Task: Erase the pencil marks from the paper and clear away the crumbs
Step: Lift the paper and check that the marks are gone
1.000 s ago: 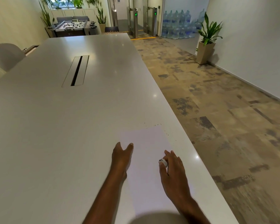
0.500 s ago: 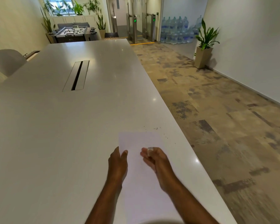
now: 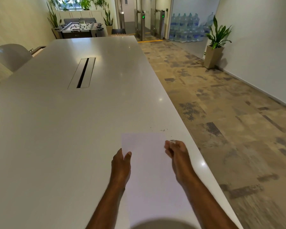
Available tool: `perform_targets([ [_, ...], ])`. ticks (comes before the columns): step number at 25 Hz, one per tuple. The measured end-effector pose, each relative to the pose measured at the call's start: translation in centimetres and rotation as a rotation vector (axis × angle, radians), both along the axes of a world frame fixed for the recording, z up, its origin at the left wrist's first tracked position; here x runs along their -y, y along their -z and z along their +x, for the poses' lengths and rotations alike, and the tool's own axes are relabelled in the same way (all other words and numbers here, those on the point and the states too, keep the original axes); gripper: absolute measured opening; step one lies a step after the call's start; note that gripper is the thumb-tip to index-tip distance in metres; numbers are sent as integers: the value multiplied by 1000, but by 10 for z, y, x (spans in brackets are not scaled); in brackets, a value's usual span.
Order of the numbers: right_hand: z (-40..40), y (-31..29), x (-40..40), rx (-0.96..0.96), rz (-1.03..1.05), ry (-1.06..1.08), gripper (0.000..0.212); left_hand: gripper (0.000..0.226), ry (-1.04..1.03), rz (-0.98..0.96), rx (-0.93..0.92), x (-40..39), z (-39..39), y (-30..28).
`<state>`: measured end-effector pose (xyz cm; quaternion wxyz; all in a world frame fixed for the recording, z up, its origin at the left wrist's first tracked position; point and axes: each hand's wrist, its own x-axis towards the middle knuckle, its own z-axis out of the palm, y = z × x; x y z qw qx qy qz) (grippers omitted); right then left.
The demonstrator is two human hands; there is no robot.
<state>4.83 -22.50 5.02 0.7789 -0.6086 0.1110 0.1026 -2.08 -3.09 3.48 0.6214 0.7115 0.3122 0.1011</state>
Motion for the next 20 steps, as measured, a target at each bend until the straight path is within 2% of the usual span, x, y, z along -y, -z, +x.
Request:
perform_targets([
  [2,14,-10,17,78,-59,82,8,27,-6,-87,76,-3,-1,-3],
  [6,12,-9,28,167,-208,90,22,43,20,-293,220,-7,-2,-19],
  [9,3,-11,20,118,-123,1,19,46,44,-331,323,-6,-5,-42],
  [11,-4,-20,17,158,-125,-122,11,36,29,-323,396,-8,-5,-51],
  [14,-2,-33,22,295,-371,-292,25,32,25,-280,478,-12,-7,-65],
  [18,14,-18,25,256,-738,-245,23,29,-28,-253,501,-19,-8,-75],
  [20,28,-11,25,316,-894,-219,16,28,-19,-222,491,-16,-9,-78],
])
